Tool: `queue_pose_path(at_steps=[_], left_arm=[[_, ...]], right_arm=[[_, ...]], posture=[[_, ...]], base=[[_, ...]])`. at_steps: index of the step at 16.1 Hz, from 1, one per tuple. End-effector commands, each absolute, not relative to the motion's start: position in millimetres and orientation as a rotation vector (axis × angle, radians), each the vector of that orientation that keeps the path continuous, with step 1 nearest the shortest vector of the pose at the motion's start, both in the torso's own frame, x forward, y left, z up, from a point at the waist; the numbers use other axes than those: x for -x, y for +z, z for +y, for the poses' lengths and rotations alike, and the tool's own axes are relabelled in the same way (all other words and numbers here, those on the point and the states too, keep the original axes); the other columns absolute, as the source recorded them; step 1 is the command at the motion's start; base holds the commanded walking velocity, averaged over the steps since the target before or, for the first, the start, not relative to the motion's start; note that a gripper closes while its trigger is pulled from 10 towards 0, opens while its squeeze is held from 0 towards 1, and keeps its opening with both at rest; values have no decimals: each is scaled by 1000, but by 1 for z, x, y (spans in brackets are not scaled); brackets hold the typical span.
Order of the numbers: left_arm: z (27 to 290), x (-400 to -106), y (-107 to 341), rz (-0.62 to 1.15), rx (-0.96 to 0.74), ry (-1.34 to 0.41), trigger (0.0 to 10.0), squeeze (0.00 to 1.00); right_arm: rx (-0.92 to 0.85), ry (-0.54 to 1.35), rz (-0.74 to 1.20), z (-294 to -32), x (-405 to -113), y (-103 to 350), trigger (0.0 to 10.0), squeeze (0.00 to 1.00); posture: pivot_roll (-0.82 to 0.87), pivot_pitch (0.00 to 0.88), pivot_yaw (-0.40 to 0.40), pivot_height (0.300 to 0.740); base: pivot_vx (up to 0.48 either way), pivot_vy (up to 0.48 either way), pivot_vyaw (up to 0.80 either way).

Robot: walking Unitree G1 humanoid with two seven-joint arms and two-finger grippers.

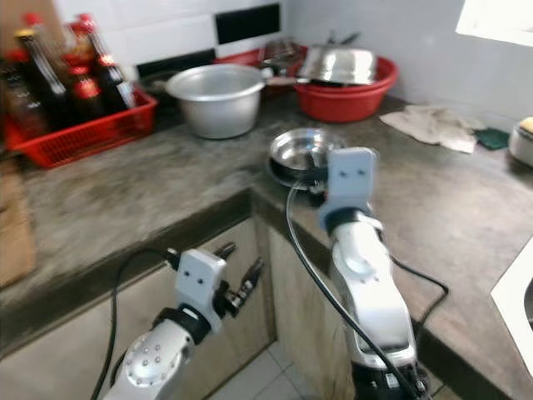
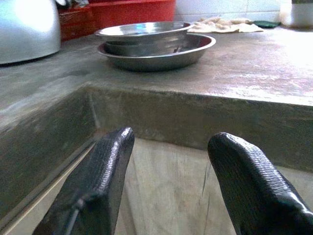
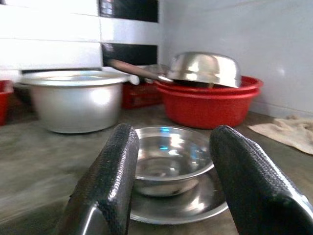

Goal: Kitchen organization

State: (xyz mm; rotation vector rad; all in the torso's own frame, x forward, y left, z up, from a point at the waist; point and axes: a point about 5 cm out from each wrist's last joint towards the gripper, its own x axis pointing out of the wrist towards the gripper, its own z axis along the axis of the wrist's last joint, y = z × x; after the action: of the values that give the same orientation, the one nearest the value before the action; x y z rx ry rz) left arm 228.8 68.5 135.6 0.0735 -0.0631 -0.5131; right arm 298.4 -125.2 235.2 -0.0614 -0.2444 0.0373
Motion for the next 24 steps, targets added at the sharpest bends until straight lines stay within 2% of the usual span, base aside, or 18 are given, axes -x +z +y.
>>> queue_pose_path(at_steps=[1,5,7,10,11,13,14,21,24], left_arm=[[64,-228,139,-77,-69,-525,10000,0],[63,-227,140,-89,-60,-518,10000,0],[63,-227,139,-77,-58,-516,10000,0],[61,-227,138,-70,-59,-528,10000,0],[61,-226,138,-69,-57,-530,10000,0],[60,-225,137,-64,-56,-536,10000,0],[59,-225,136,-61,-54,-535,10000,0],[57,-224,136,-64,-57,-535,10000,0],[57,-225,137,-67,-59,-531,10000,0]], right_arm=[[71,-10,-219,-134,-303,232,10000,0],[-7,-42,-156,-137,-322,235,10000,0],[103,-176,-190,-141,-332,245,10000,0],[80,-73,-122,-138,-338,244,10000,8],[86,-85,-92,-142,-340,242,10000,1000],[66,-136,10,-150,-346,237,10000,992],[71,-146,44,-154,-348,236,10000,0],[-178,-144,252,-172,-370,240,10000,0],[-198,-127,264,-172,-376,247,10000,0]], posture=[[-15,76,16,740],[-12,71,9,740],[-10,71,7,740],[-8,65,2,740],[-8,64,2,740],[-11,61,-1,740],[-14,60,-2,740],[-12,63,-12,740],[-14,70,-12,740]], base=[[296,0,0],[291,0,0],[0,0,0],[0,0,0],[0,0,0],[0,0,0],[0,0,0],[0,0,0],[0,0,0]])
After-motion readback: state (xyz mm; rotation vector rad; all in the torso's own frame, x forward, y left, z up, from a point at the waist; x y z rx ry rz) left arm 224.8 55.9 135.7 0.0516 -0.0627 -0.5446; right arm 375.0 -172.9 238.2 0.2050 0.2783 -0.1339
